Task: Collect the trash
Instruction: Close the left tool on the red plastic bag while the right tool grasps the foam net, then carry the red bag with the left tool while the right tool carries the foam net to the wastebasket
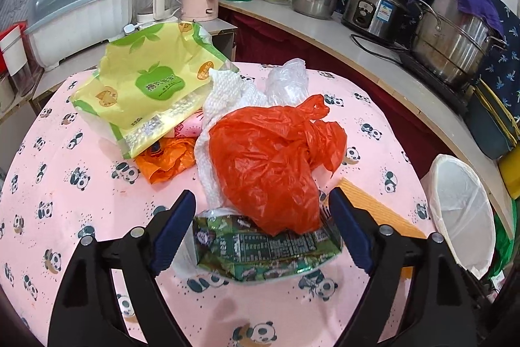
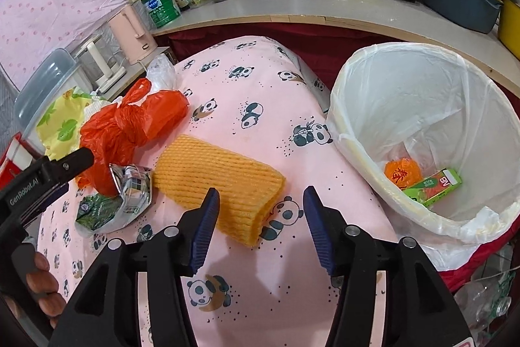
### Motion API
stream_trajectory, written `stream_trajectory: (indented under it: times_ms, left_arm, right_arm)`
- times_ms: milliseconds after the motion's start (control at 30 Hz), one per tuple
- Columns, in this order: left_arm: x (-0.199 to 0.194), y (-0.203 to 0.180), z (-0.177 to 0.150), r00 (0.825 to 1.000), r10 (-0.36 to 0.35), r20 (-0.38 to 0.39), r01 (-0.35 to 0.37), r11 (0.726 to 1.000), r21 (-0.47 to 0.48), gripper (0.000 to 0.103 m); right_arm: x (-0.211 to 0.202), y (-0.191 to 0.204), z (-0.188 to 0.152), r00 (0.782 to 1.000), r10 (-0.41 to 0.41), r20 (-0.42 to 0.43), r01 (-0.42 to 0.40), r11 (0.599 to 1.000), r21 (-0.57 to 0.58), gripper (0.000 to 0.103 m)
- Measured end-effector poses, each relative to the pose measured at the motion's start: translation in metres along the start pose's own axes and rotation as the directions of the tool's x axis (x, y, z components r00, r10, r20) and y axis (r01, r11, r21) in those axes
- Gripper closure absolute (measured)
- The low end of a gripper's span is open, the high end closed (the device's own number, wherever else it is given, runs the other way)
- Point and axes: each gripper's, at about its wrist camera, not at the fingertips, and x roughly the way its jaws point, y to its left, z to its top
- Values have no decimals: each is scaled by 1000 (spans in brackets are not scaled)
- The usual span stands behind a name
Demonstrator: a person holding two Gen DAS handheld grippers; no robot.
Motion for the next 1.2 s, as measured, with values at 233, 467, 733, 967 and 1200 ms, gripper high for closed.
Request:
stream_trajectory:
  times_ms: [233, 467, 733, 967, 1200]
  left_arm:
    - [22, -9, 10, 1000, -4, -25, 4, 1000, -4, 23]
    - [34, -13, 10, 998, 1, -58, -1, 1000, 12, 56]
    - [18, -16, 8, 999, 9, -34, -8, 999, 38, 71]
    - [-7, -20, 7, 1000, 12, -3, -12, 999, 36, 73]
    - [-32, -31, 3, 1000, -3, 21, 2, 999, 49, 74]
  right_arm:
    - [12, 1, 3, 1000, 6, -13, -6, 1000, 2, 49]
    - [20, 7, 2, 1000, 5, -12, -6, 1000, -19, 49]
    - [15, 9, 0, 1000, -5, -9, 5, 999, -40, 87]
    - [-6, 2, 2, 999, 7, 35, -7, 1000, -16, 95]
    - [-38, -12, 7, 994, -4, 107, 2, 1000, 16, 96]
